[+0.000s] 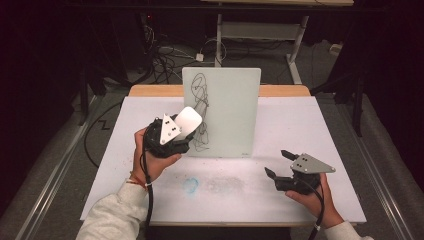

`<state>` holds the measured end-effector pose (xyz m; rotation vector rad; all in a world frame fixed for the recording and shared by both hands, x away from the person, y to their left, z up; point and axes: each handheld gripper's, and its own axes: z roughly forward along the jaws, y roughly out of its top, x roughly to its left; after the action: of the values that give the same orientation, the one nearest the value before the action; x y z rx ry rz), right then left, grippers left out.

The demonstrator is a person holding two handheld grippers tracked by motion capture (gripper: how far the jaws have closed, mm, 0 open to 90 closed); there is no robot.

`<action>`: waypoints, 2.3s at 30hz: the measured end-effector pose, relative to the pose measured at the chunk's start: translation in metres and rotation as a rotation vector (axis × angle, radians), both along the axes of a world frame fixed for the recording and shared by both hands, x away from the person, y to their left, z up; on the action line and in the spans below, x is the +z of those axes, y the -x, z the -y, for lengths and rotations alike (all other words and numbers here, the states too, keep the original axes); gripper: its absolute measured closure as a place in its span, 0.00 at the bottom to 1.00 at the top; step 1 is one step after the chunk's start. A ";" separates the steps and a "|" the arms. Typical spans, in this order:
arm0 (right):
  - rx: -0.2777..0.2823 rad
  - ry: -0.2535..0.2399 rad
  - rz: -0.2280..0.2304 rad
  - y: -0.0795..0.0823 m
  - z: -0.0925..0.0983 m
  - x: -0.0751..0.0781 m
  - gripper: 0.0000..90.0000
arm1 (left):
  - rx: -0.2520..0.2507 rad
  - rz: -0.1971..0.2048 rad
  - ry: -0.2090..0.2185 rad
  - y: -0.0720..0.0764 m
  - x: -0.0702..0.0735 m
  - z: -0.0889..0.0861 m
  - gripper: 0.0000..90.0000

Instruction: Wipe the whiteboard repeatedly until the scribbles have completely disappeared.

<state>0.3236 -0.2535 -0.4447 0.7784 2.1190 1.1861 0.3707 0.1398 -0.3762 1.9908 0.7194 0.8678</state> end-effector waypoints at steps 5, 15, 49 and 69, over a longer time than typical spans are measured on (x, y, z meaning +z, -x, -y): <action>0.003 0.006 -0.004 -0.001 -0.001 -0.002 0.24 | 0.029 0.043 0.027 -0.011 0.010 0.005 0.32; -0.004 0.008 -0.008 -0.002 0.000 -0.003 0.24 | 0.088 0.103 0.003 -0.040 0.032 0.019 0.32; 0.003 0.012 -0.012 -0.001 -0.001 -0.004 0.24 | 0.133 0.201 -0.142 -0.042 -0.006 0.056 0.32; 0.002 0.020 -0.013 -0.001 -0.001 -0.004 0.24 | 0.165 0.195 -0.121 -0.067 0.057 0.046 0.32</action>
<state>0.3246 -0.2522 -0.4489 0.7774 2.1399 1.1626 0.4382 0.0942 -0.3191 1.9373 0.7411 1.2111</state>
